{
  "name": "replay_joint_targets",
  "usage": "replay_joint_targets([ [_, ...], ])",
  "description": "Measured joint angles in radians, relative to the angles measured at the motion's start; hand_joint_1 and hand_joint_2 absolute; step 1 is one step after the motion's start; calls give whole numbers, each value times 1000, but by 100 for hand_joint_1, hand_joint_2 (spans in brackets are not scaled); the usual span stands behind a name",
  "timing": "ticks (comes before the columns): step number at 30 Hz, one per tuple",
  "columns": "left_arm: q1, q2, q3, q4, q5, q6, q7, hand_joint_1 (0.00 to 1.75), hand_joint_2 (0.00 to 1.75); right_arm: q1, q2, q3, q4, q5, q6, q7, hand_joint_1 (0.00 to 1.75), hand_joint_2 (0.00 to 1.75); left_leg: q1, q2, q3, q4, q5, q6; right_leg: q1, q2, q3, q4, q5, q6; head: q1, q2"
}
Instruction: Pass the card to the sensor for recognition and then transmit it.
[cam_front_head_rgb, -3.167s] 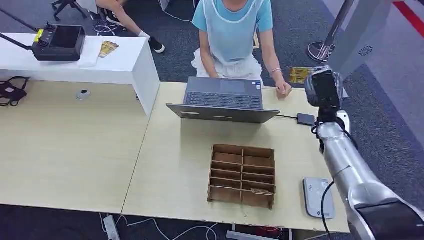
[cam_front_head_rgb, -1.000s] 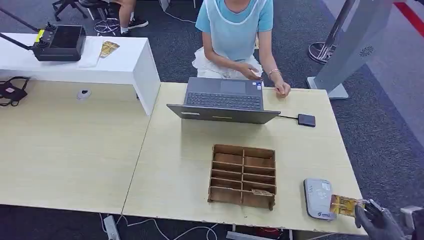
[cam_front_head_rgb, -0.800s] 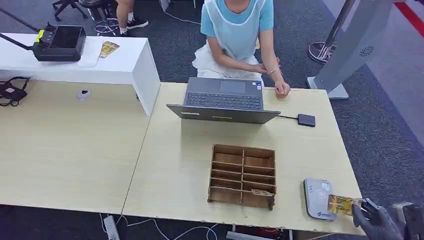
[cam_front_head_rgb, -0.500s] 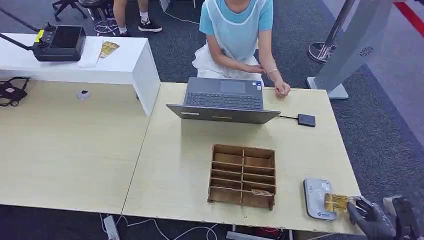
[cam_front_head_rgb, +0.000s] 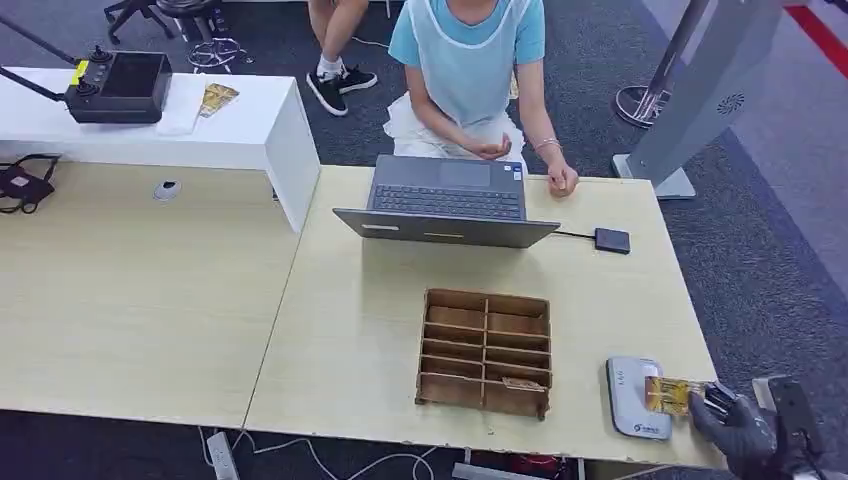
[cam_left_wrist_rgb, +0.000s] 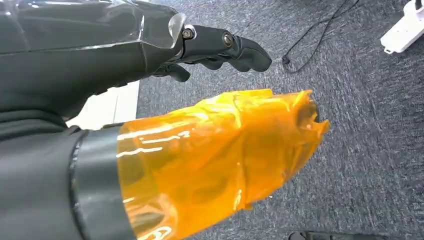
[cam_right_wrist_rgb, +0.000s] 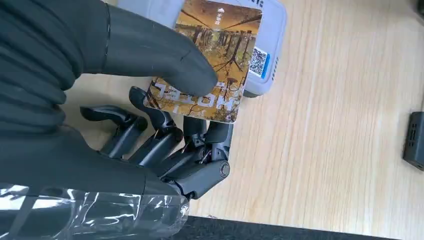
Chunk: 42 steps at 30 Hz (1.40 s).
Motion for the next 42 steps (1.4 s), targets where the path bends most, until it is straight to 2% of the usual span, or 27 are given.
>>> replay_joint_targets([
  [22, 0, 0, 0, 0, 0, 0, 0, 0, 0, -30, -27, 66, 26, 35, -53, 17, 175, 175, 0, 3, 6, 0, 0, 1, 0, 3, 5, 0, 1, 1, 0, 0],
  [42, -1, 2, -1, 0, 0, 0, 3, 0, 0, -53, -63, 141, 24, 129, -124, 61, 175, 175, 0, 6, 12, 0, -2, 1, 0, 6, 9, -2, 1, 1, 0, 0],
])
